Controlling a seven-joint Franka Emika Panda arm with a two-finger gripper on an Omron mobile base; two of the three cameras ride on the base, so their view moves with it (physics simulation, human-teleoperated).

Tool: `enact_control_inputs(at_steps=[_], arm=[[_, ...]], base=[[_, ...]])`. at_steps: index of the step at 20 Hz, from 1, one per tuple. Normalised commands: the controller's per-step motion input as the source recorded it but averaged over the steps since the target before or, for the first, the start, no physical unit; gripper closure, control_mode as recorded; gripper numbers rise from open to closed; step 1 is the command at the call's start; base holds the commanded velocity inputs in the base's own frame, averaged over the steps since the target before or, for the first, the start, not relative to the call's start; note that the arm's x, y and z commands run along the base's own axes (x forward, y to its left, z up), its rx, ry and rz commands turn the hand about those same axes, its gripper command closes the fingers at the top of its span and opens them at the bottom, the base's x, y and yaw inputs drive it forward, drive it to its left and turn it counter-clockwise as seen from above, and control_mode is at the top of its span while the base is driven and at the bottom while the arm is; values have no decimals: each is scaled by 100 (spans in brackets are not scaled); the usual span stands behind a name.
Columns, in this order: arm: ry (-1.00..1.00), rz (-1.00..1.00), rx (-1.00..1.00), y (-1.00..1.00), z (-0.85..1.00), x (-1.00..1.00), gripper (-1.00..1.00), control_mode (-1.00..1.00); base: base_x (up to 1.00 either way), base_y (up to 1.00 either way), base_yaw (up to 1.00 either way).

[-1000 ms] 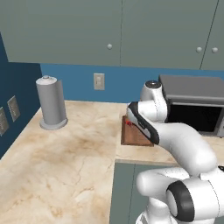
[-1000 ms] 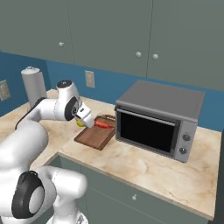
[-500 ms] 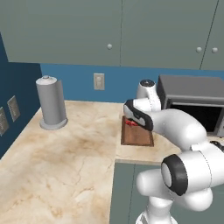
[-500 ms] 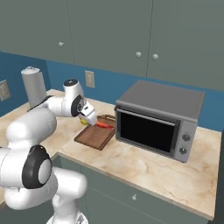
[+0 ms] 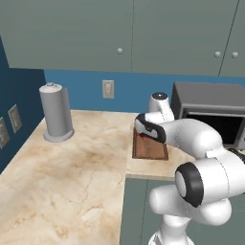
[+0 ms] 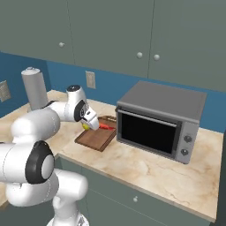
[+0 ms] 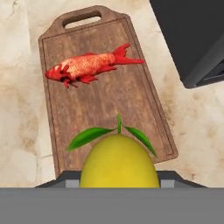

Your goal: Retrieve a lemon from the fridge and place it on the cutting board with the fish.

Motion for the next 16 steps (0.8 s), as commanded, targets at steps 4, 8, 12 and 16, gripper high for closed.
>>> enact_control_inputs(at_steps=[4,8,12,16], arm=[[0,0,0,-14,-31,0,100,-100],[1,2,0,-3,-31,1,100,-100],[0,8,0,0,-31,7,100,-100],[0,11,0,0,-26,9,100,-100]], base=[[0,0,0],[0,0,0],[0,0,0],[0,0,0]])
